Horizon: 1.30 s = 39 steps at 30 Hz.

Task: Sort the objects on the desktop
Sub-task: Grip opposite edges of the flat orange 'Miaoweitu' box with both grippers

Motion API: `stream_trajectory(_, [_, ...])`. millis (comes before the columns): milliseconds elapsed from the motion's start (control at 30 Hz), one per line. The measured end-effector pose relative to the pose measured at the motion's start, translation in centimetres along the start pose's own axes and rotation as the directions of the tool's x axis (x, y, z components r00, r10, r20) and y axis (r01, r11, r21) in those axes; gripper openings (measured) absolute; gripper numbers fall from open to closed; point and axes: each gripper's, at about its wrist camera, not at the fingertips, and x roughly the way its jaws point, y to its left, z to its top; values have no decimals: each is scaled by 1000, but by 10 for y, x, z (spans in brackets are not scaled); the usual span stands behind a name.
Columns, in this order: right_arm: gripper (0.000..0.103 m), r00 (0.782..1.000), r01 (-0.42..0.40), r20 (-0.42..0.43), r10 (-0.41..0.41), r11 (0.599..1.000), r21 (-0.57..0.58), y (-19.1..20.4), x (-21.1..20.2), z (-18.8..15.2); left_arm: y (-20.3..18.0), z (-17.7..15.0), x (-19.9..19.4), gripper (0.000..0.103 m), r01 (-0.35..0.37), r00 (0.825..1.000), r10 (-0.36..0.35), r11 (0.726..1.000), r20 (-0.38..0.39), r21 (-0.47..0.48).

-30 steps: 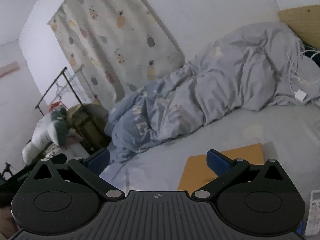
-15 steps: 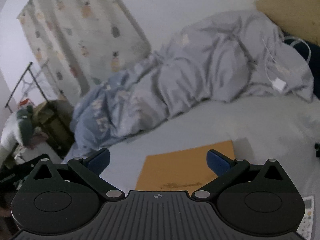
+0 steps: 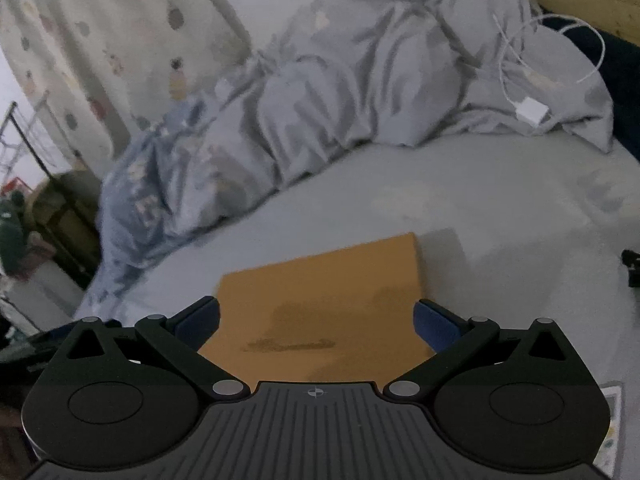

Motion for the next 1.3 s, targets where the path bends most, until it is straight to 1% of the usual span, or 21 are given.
stream_trajectory(100, [103,999,34,-34,-35,999,-11,-12,14,-1,3,1,23,103,28,998,-29,999,-55,-22])
stream_trajectory(200, [103,996,56,-71,-58,998,-32,-20,32,-5,6,-1,46,103,41,993,-44,999,-107,-33])
stream_trajectory(333, [103,990,55,-124,-62,996,-65,-22,52,-10,15,-6,72,103,49,986,-59,997,-159,-64])
stream_trajectory(433, [103,984,64,-159,-79,993,-95,-21,68,-16,22,-11,91,103,55,979,-72,994,-188,-95])
stream_trajectory(533, [103,978,77,-186,-99,990,-119,-22,82,-22,27,-17,106,103,62,972,-85,992,-218,-106])
stream_trajectory(700, [103,968,109,-214,-129,988,-106,-31,104,-30,31,-27,124,103,74,962,-106,988,-251,-135])
stream_trajectory(833, [103,964,113,-230,-133,989,-97,-37,117,-36,31,-33,134,103,97,952,-138,983,-273,-158])
stream_trajectory(967, [103,967,88,-233,-100,994,-61,-40,124,-40,28,-37,141,103,149,945,-195,971,-263,-185])
stream_trajectory(1100, [103,970,41,-241,-44,999,-18,-42,130,-44,27,-39,144,103,141,950,-189,970,-249,-197])
stream_trajectory(1300, [103,974,56,-218,-62,998,-33,-37,131,-46,24,-40,145,103,117,956,-167,971,-243,-207])
